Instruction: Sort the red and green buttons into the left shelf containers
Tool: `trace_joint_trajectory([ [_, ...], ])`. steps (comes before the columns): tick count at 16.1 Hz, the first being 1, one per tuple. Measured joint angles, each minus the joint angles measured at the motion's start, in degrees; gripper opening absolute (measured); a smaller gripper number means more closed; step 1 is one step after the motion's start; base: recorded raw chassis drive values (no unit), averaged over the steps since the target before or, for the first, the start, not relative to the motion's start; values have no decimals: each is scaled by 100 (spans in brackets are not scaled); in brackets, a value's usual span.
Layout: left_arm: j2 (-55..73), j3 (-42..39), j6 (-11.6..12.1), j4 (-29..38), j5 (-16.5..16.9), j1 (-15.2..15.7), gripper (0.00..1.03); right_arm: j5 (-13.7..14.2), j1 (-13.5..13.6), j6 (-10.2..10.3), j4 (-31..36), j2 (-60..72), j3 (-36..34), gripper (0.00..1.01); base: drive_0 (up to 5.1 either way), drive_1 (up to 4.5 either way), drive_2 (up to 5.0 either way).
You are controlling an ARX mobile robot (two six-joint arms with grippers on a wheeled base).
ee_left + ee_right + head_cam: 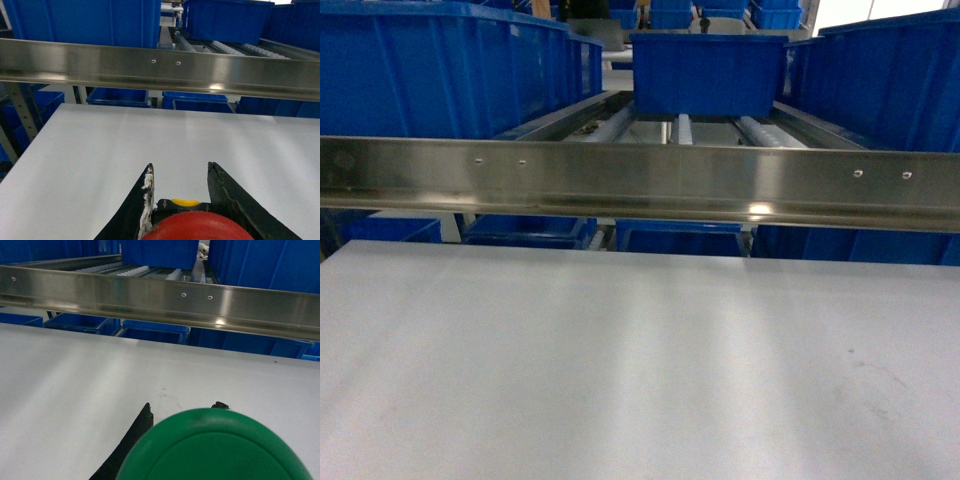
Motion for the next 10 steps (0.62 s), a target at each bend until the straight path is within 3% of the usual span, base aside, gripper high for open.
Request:
trace_joint_trajectory([
  [10,-4,0,0,-2,-7,-2,28,0,0,0,-7,-2,2,27,-484,120,352],
])
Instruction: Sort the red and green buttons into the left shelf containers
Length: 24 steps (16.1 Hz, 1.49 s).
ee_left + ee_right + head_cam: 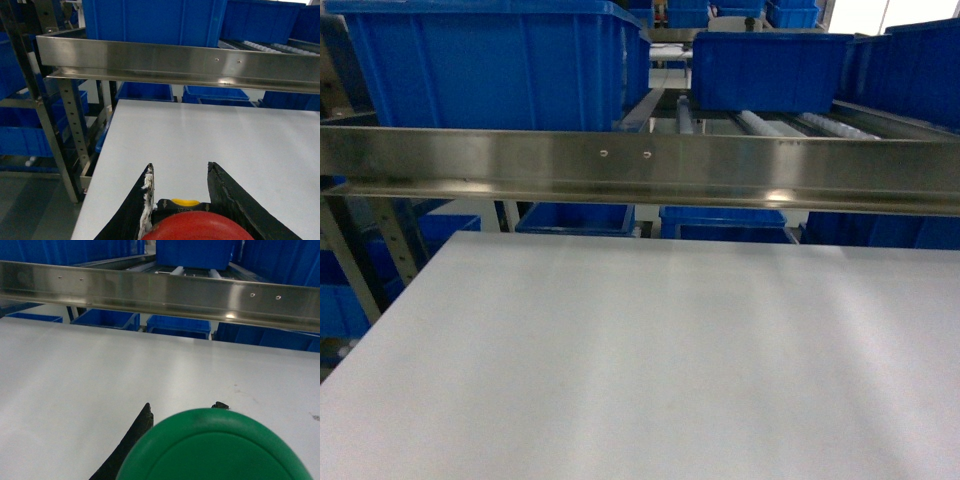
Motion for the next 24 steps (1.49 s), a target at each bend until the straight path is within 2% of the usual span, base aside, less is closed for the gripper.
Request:
trace_joint_trajectory([
  [16,0,2,0,0,-2,0,28,0,0,0,4,2,0,27,-480,134,352],
  [24,0,2,0,0,0,0,28,0,0,0,-11,2,-2,27,-498,245,245],
])
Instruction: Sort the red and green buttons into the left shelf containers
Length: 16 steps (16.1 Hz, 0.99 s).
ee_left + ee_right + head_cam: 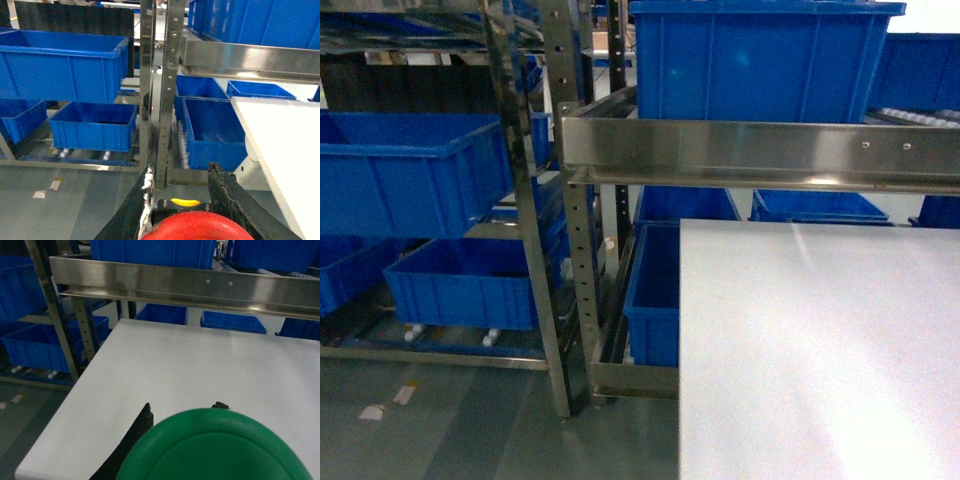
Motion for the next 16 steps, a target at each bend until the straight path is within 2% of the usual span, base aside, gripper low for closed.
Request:
trace_joint_trajectory([
  [16,0,0,0,0,-4,2,28,0,0,0,7,0,2,27,-501,244,244],
])
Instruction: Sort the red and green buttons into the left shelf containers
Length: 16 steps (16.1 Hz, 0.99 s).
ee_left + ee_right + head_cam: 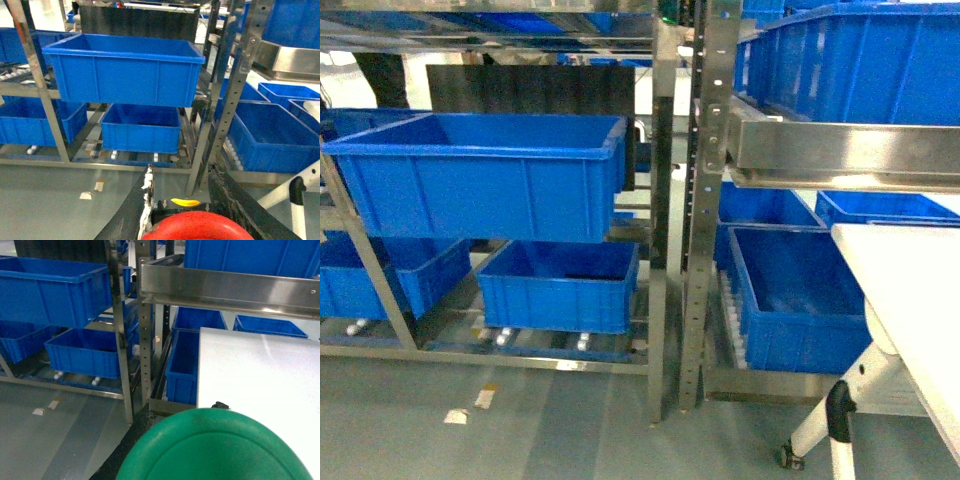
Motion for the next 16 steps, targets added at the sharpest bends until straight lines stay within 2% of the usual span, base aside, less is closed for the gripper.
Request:
trace_joint_trajectory([
  [5,0,0,0,0,0,-2,28,0,0,0,9,0,-2,27,-478,329,141],
  [16,2,0,0,0,2,-2,28,0,0,0,2,0,0,27,-340,480,-160],
])
